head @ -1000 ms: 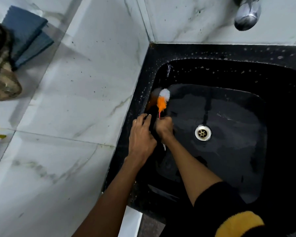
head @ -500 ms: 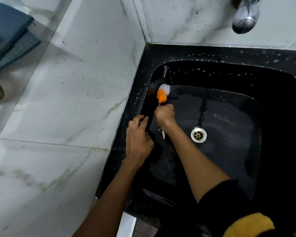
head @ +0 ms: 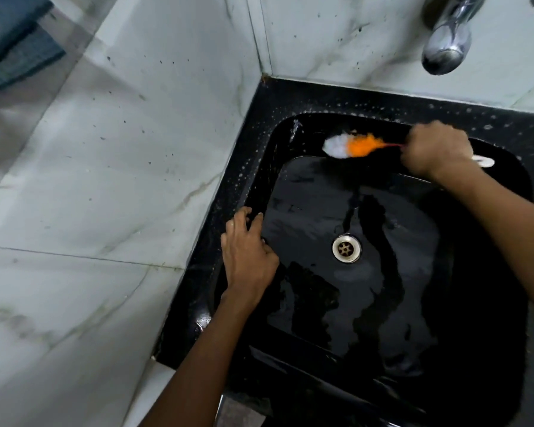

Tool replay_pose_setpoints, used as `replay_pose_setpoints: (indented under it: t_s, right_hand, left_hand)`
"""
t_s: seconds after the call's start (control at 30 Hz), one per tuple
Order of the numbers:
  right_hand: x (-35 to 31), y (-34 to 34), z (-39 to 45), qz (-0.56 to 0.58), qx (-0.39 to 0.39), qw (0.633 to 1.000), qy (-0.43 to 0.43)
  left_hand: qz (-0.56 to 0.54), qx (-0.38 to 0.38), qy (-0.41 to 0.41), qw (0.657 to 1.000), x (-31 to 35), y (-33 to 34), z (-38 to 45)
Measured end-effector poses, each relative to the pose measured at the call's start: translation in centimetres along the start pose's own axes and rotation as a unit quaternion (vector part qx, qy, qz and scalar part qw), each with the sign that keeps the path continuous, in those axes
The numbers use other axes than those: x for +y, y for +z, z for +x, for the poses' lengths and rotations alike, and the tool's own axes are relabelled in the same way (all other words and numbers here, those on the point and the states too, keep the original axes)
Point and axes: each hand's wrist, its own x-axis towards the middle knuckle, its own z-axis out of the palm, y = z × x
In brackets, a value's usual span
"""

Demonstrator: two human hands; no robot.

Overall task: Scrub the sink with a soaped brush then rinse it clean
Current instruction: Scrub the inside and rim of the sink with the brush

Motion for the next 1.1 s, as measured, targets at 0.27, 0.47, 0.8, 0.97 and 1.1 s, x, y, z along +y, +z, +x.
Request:
replay_pose_setpoints:
  t_s: [0.27, 0.47, 0.8, 0.97, 1.1]
  right_hand:
    - [-4.2, -2.1, 1.2, 0.006, 0.029, 0.991, -0.13]
    - [-1.2, 0.1, 1.4, -0.024, -0.036, 0.999, 0.0]
    - [1.8, 0.9, 0.9, -0.001, -0.008, 1.0, -0.006]
    - [3.7, 1.1, 0.3, 0.031, 0.016, 0.999, 0.003]
    - [5.4, 0.8, -0.3, -0.022, -0.02, 1.0, 0.006]
  left_hand:
    - [0.028, -0.012, -0.04, 0.999, 1.8, 1.0, -0.2]
    - [0.024, -0.017, -0.062, 0.998, 2.2, 1.2, -0.3]
    - [-0.034, -0.019, -0.073, 0.997, 2.7, 1.8, -0.7]
    - [-0.075, -0.047, -0.046, 0.995, 4.1, 2.8, -1.4]
    - [-0.128, -0.117, -0.033, 0.984, 4.4, 4.2, -1.9]
